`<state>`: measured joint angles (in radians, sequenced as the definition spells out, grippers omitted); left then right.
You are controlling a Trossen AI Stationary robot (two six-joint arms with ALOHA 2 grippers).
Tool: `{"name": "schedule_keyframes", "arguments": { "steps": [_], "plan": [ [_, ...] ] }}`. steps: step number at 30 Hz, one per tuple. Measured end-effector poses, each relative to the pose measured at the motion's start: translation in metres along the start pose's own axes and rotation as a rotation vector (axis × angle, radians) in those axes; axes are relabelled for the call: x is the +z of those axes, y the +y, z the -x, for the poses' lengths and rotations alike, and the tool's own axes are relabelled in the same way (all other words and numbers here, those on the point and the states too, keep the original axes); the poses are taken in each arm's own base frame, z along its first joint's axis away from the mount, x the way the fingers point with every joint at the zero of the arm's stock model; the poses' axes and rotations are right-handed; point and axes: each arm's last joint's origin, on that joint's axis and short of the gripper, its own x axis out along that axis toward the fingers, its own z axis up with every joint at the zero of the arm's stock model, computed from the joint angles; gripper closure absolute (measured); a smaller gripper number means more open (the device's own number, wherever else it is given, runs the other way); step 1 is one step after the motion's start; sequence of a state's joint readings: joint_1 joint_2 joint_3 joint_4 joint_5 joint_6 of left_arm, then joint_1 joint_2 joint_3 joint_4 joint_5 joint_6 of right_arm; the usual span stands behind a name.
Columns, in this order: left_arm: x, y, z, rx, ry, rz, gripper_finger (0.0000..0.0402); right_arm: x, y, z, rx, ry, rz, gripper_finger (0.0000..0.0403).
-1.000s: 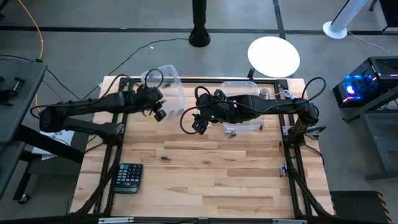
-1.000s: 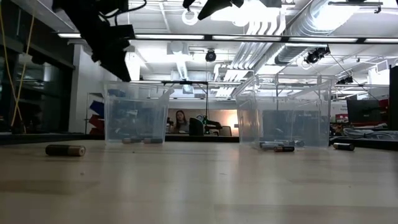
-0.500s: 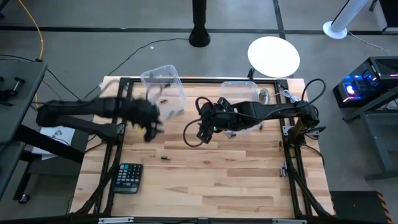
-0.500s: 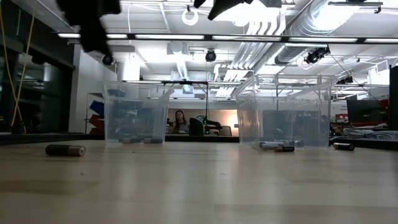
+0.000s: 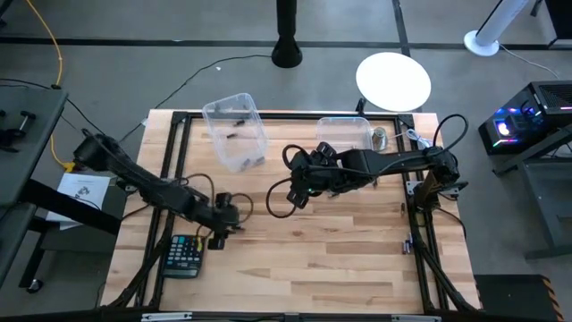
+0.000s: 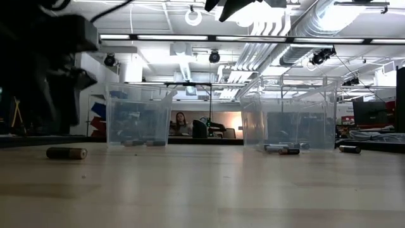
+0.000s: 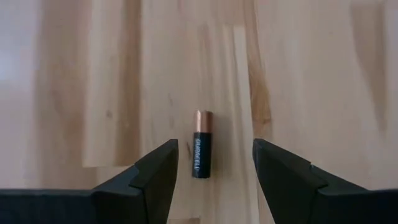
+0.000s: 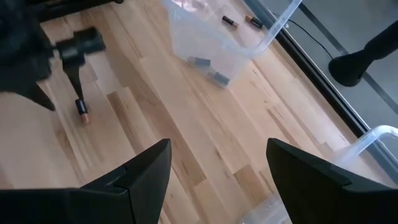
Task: Sort batteries
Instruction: Put black battery into the left transparent bin
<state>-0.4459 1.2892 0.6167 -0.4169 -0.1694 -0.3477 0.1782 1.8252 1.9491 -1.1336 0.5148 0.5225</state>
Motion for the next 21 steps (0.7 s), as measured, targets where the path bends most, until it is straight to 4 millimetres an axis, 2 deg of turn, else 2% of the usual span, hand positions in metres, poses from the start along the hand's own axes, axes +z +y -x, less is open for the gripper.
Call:
{"name": "schedule_keyframes", "arguments": {
  "steps": [3,8,10,12,14,15,17,21],
  "plan": [
    [-0.002,-0.003,-0.018,0.016,0.055,-0.029,0.0203,0.000,0.000,0.000,-0.001,0.000,0.003,0.0144],
    [-0.005,0.001,-0.044,0.021,0.152,0.043,0.0207,0.000,-0.001,-0.001,-0.002,0.001,0.001,0.0144],
    [-0.007,0.002,-0.050,0.019,0.177,0.047,0.0228,0.000,-0.001,-0.001,-0.003,0.002,0.001,0.0144],
    [-0.005,0.002,-0.049,0.014,0.173,0.050,0.0278,0.000,-0.001,0.000,-0.003,0.004,0.003,0.0144],
    [0.000,0.003,-0.044,0.006,0.146,0.058,0.0352,-0.002,0.000,0.000,-0.005,0.011,0.012,0.0144],
    [0.003,0.005,-0.039,0.001,0.134,0.058,0.0371,-0.003,0.000,0.001,-0.010,0.013,0.016,0.0144],
    [0.010,0.013,-0.023,0.025,0.089,0.066,0.0373,-0.006,0.001,0.004,-0.023,0.024,0.012,0.0144],
    [0.034,0.036,0.026,0.145,-0.095,0.077,0.0370,-0.012,-0.006,0.019,-0.084,0.029,-0.025,0.0144]
  ]
}}
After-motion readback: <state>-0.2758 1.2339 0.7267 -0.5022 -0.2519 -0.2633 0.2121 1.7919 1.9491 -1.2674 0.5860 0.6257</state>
